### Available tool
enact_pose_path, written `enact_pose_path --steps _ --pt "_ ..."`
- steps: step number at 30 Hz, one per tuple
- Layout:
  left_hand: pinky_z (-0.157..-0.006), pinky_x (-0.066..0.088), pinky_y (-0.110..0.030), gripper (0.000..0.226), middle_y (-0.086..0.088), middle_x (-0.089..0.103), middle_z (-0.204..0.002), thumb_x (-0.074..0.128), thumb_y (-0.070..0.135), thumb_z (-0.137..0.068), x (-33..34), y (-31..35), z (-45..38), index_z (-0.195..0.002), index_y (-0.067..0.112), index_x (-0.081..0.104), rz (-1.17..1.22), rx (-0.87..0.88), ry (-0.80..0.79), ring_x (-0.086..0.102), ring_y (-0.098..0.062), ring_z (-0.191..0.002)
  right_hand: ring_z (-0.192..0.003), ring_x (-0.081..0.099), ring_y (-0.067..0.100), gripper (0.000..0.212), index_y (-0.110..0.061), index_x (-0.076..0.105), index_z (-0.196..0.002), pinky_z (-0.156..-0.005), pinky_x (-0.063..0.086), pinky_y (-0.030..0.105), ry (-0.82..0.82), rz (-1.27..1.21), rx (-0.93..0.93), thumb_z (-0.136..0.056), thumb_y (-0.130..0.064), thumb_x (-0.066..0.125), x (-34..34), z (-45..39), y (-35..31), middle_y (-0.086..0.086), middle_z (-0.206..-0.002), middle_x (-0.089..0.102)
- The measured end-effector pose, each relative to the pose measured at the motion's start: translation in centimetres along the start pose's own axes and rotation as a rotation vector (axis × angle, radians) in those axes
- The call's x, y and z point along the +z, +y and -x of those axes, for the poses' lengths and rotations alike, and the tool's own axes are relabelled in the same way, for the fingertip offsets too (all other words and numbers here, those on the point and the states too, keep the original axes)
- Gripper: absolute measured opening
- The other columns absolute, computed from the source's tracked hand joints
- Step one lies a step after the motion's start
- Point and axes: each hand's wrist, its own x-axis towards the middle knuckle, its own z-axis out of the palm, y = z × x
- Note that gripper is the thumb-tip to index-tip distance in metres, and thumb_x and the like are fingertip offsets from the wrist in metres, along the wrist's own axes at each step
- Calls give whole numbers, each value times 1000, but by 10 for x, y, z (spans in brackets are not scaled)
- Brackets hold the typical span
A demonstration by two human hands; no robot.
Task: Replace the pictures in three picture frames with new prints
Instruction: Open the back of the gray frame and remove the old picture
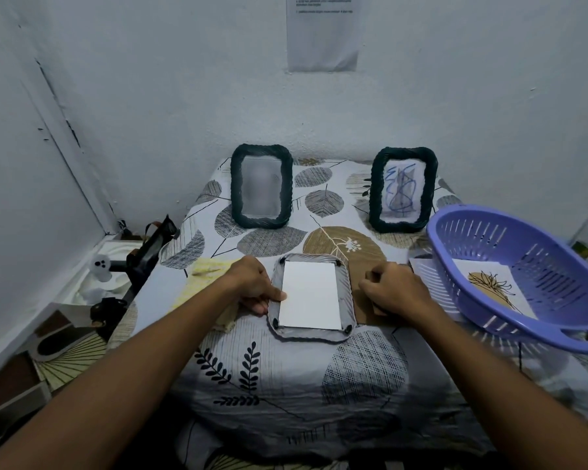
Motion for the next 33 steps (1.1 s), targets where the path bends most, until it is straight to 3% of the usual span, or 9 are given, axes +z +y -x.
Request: enact_pose_path --steps 4,8,11,15,18,22,25,29,33 --pt "-46 56 -29 33 -16 63 -52 85 9 -68 0 0 1 -62 5 53 5 -2 -5 59 -22 -40 -73 57 22 27 -18 63 -76 -63 36 28 13 63 -18 -81 -44 56 1 2 0 2 -79 62" --pt "-54 58 -33 34 -19 65 -59 85 10 -67 0 -1 3 -63 6 52 11 5 3 61 -23 -44 -91 58 31 35 -17 64 -100 -75 43 36 49 210 -8 -86 -46 50 -4 6 -6 11 -107 57" --pt "-53 58 -33 35 -18 65 -58 86 11 -68 0 -1 5 -63 7 51 2 17 5 61 -23 -45 -78 55 25 22 -12 63 -91 -67 42 32 166 37 -106 -90 -31 50 -5 8 -22 7 -94 59" --pt "-53 53 -32 38 -14 69 -69 88 20 -64 2 -3 1 -71 11 52 -34 103 114 63 -25 -58 -73 59 15 13 -14 67 -77 -57 45 27 -33 -154 -138 -83 -12 57 1 0 -45 1 -77 65" --pt "-60 45 -26 28 -1 68 -70 81 34 -71 5 0 -3 -66 15 60 -219 211 287 64 -18 -72 -72 61 20 12 -11 67 -74 -65 55 34 -88 -126 -60 -77 -8 55 9 -8 -50 3 -73 65" --pt "-64 47 -27 26 -7 69 -77 72 36 -75 10 3 -8 -70 11 67 -310 224 280 65 -23 -77 -67 59 25 12 -12 51 -66 -59 45 31 -106 -103 0 -76 -13 58 16 -14 -54 4 -64 55" --pt "-68 50 -31 33 -9 67 -86 72 40 -72 15 4 -13 -80 9 66 -403 219 260 64 -27 -83 -67 57 22 19 -13 50 -70 -60 44 30 -112 -64 30 -78 -21 65 14 -14 -56 3 -68 56" --pt "-62 46 -28 31 -7 61 -76 74 39 -69 19 6 -15 -68 11 61 -443 205 246 64 -27 -80 -69 59 22 30 -16 52 -71 -61 44 30 -153 -43 36 -75 -37 73 13 -15 -58 2 -72 60" --pt "-58 41 -27 33 -5 57 -68 75 37 -67 20 6 -17 -60 13 55 -433 188 245 63 -26 -76 -74 61 24 36 -18 49 -71 -63 46 31 -170 -62 59 -70 -40 78 13 -16 -61 3 -77 62"
